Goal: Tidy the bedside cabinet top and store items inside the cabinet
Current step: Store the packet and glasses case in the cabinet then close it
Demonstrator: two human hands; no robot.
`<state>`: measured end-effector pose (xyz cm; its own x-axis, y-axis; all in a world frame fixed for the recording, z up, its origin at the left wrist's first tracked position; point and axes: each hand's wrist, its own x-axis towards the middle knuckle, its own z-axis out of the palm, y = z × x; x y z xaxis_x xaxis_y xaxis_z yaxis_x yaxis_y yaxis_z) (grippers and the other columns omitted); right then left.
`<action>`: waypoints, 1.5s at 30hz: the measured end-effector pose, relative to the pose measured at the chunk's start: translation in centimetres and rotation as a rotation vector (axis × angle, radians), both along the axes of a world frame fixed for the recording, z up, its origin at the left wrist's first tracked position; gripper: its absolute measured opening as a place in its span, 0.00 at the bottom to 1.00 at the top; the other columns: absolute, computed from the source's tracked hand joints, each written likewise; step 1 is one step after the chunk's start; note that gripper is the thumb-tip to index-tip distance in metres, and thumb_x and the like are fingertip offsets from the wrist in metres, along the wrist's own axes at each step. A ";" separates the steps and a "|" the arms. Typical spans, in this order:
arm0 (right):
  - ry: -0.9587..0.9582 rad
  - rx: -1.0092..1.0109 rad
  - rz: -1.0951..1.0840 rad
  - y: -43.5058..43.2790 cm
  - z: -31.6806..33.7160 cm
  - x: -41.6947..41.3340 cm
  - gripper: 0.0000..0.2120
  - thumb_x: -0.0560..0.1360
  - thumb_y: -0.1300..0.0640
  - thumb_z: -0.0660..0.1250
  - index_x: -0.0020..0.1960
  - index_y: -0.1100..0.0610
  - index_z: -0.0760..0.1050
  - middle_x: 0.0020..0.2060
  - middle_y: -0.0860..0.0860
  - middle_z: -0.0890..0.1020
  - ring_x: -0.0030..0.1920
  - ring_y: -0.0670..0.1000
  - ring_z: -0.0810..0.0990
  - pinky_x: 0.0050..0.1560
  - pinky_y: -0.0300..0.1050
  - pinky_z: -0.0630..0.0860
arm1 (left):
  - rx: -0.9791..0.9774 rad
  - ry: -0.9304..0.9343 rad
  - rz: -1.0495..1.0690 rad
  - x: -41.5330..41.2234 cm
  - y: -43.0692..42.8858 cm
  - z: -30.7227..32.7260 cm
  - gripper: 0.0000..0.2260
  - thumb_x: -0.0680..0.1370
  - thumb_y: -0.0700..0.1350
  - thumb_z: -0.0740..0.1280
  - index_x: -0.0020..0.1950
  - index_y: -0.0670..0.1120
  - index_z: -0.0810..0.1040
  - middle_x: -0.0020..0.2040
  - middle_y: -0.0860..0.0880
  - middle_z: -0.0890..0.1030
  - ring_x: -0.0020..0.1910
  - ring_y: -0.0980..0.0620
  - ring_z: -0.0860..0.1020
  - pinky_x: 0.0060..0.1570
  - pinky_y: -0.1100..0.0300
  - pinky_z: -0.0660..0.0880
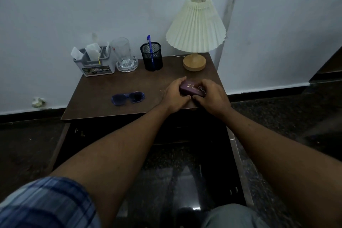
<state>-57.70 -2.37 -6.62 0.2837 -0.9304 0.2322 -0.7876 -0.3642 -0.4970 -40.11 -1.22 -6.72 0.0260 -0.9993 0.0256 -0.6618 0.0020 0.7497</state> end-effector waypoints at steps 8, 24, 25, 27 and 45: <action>0.091 -0.010 0.149 0.6 0.3 -0.2 0.22 0.75 0.53 0.71 0.68 0.54 0.74 0.63 0.53 0.77 0.61 0.55 0.76 0.62 0.54 0.75 | 0.002 0.001 0.035 0.2 0.6 0.3 0.34 0.70 0.45 0.79 0.74 0.45 0.71 0.69 0.45 0.70 0.67 0.49 0.72 0.69 0.61 0.66; 0.176 -0.054 0.549 7.0 3.8 8.2 0.22 0.80 0.51 0.65 0.73 0.55 0.72 0.68 0.52 0.75 0.67 0.52 0.73 0.68 0.48 0.72 | 0.227 0.813 0.209 11.2 11.4 2.0 0.27 0.67 0.31 0.79 0.64 0.39 0.77 0.60 0.40 0.83 0.57 0.46 0.83 0.60 0.53 0.80; 0.158 -0.056 0.570 7.4 4.0 8.8 0.22 0.80 0.51 0.66 0.72 0.55 0.72 0.68 0.52 0.75 0.67 0.51 0.74 0.67 0.48 0.72 | 0.226 0.844 0.211 11.8 12.0 2.3 0.27 0.68 0.29 0.77 0.65 0.38 0.76 0.58 0.40 0.83 0.56 0.46 0.83 0.59 0.53 0.81; 0.126 -0.059 0.594 7.9 4.6 9.7 0.22 0.79 0.51 0.67 0.72 0.55 0.73 0.66 0.50 0.73 0.64 0.50 0.75 0.65 0.46 0.74 | 0.212 0.888 0.201 12.6 13.1 3.0 0.26 0.69 0.27 0.75 0.66 0.36 0.74 0.57 0.41 0.83 0.57 0.46 0.82 0.58 0.53 0.80; -0.023 0.076 0.398 8.3 6.4 16.0 0.06 0.78 0.54 0.69 0.53 0.49 0.84 0.48 0.45 0.86 0.47 0.44 0.82 0.51 0.44 0.80 | 0.151 0.882 0.138 16.6 19.5 2.2 0.49 0.65 0.30 0.80 0.77 0.62 0.63 0.59 0.39 0.84 0.59 0.42 0.83 0.61 0.43 0.79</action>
<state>-41.72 5.97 -0.23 0.6210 -0.7634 0.1777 -0.5807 -0.6004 -0.5498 -23.49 18.24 -4.51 0.0943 -0.9770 -0.1914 0.1658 -0.1742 0.9707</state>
